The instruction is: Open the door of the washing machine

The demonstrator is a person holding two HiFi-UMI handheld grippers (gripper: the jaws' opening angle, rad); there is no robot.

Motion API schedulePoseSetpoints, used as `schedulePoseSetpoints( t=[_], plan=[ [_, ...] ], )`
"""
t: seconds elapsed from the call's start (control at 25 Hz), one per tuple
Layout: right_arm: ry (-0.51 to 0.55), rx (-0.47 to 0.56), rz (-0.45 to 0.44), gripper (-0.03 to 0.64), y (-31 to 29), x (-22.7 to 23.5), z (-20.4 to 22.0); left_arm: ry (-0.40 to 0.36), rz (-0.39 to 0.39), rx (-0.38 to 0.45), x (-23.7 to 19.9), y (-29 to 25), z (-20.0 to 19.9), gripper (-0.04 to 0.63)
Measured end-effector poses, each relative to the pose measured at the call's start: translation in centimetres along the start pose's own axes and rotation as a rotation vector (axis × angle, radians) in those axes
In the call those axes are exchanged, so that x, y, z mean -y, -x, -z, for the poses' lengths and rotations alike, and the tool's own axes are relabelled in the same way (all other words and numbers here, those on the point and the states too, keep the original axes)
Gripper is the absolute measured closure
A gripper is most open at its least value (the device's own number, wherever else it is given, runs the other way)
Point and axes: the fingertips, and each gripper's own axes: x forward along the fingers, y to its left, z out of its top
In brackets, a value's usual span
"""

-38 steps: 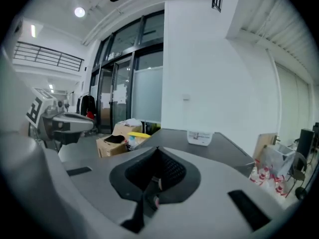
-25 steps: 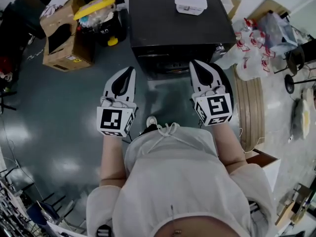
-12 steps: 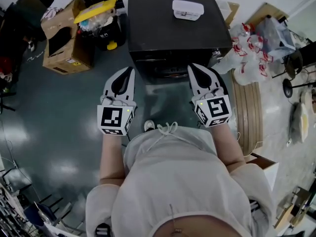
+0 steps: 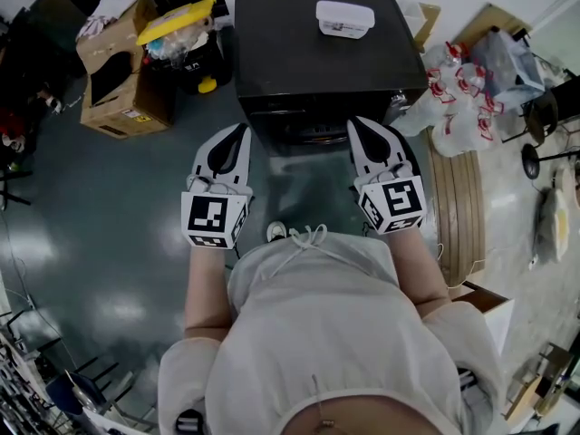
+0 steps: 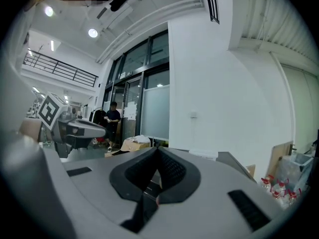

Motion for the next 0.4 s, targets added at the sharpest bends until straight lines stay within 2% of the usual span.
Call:
schedulePoseSetpoints(
  t=[0.4],
  plan=[
    [0.025,0.013,-0.011,0.615,-0.64,-0.32,0.02,0.001,0.001,0.005,-0.19,-0.28,0.18,0.574]
  ],
)
